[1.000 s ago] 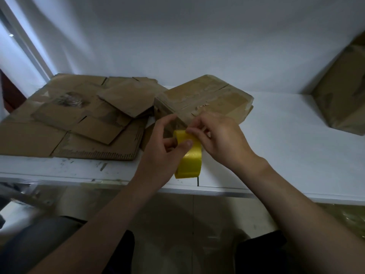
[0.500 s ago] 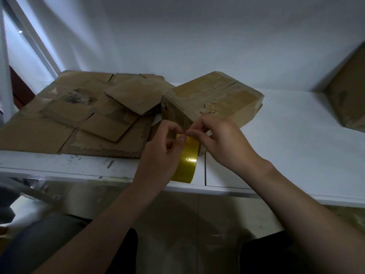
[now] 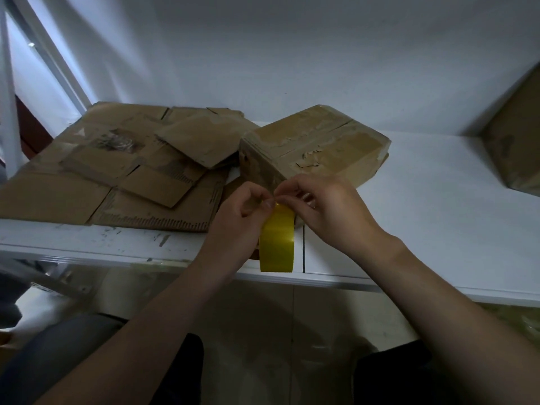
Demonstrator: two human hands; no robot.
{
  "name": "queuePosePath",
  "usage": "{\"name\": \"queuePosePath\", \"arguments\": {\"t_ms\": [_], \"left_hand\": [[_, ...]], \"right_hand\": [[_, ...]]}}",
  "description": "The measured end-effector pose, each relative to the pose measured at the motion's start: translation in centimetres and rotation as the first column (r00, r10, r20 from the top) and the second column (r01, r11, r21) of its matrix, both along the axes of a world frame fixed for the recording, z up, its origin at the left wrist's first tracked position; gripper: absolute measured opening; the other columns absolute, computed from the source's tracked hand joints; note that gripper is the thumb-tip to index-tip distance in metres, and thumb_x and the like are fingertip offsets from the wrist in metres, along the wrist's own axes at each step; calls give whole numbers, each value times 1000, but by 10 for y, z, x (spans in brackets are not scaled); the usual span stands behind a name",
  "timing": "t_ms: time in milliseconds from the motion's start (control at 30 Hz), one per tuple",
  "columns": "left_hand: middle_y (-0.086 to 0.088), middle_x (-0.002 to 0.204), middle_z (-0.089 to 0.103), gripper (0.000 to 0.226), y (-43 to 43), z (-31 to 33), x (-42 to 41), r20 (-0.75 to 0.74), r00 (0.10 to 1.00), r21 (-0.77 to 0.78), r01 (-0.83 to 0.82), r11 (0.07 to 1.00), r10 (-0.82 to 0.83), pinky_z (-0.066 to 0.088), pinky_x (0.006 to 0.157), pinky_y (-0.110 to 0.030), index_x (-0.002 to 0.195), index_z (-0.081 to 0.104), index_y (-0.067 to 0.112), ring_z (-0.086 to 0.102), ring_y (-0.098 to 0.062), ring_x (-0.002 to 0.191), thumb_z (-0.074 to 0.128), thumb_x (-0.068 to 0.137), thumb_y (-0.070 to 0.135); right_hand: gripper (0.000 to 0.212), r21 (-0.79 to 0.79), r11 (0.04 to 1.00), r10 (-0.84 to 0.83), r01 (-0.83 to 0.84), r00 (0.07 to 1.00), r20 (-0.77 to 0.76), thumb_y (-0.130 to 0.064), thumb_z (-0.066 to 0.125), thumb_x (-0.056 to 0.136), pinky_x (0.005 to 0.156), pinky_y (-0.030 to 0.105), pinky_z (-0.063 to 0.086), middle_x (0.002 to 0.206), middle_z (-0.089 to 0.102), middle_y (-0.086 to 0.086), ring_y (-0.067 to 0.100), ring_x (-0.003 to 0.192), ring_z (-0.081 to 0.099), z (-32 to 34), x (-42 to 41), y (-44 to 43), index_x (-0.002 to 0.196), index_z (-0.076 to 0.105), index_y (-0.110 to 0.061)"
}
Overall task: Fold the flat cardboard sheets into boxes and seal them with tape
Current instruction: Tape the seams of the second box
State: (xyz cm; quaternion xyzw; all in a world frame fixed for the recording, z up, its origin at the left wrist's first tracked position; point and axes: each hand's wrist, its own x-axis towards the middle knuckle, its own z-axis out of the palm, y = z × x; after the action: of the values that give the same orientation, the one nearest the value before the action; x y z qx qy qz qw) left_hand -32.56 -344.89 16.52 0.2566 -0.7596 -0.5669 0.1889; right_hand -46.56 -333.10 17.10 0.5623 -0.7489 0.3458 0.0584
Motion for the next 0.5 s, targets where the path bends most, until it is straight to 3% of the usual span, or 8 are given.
{"name": "queuePosePath", "arguments": {"t_ms": [67,133,167,200,267,333,500], "left_hand": [[6,106,60,9,0,0,-1,-13,1000,92,-9,996,10,59,60,-35,98,59,33,64,-21,93,53,103,36],[4,108,60,10,0,-1,0,-11,1000,150,-19,988,21,59,60,-36,95,59,34,64,-25,95,54,103,36],[4,108,59,11,0,-1,0,-7,1000,177,-26,984,27,57,59,-35,93,60,34,64,-26,95,54,102,36],[3,107,59,11,1,-2,0,-5,999,207,-31,978,33,56,58,-34,93,60,33,64,-27,94,55,102,35],[3,104,59,13,2,-3,1,-7,999,246,-32,969,35,55,56,-33,92,60,32,64,-27,91,55,103,34],[2,106,59,12,1,-4,0,0,1000,238,-27,971,28,54,56,-33,92,60,33,64,-29,92,55,103,34],[-1,108,58,8,-3,-6,0,24,997,250,-75,965,71,54,58,-35,96,60,33,64,-31,93,56,102,35]], "right_hand": [[22,-44,999,-1,2,1000,26,-29,66,97,76,40,60,101,75,-5,9,90,68,-2,4,-3,117,73,-21],[49,-68,997,-22,33,987,159,-27,71,94,82,31,59,105,75,-10,5,92,69,-2,8,-5,140,56,-26],[63,-71,995,-52,71,968,246,-27,75,91,83,25,58,106,74,-14,3,91,68,-1,7,-5,146,44,-31],[65,-70,991,-89,115,950,300,-27,77,88,81,25,59,105,72,-15,4,88,68,0,4,-5,143,43,-35],[35,-82,987,-113,135,967,229,-24,79,86,73,37,60,99,67,-12,8,81,66,-1,-3,-4,114,58,-30],[12,-97,993,-54,67,991,126,-19,77,86,68,41,57,96,63,-7,10,82,63,-1,-6,-2,92,67,-23],[9,-142,990,-10,25,994,105,-16,68,86,69,40,56,102,64,-5,12,91,62,-1,-5,-1,90,76,-19]]}}
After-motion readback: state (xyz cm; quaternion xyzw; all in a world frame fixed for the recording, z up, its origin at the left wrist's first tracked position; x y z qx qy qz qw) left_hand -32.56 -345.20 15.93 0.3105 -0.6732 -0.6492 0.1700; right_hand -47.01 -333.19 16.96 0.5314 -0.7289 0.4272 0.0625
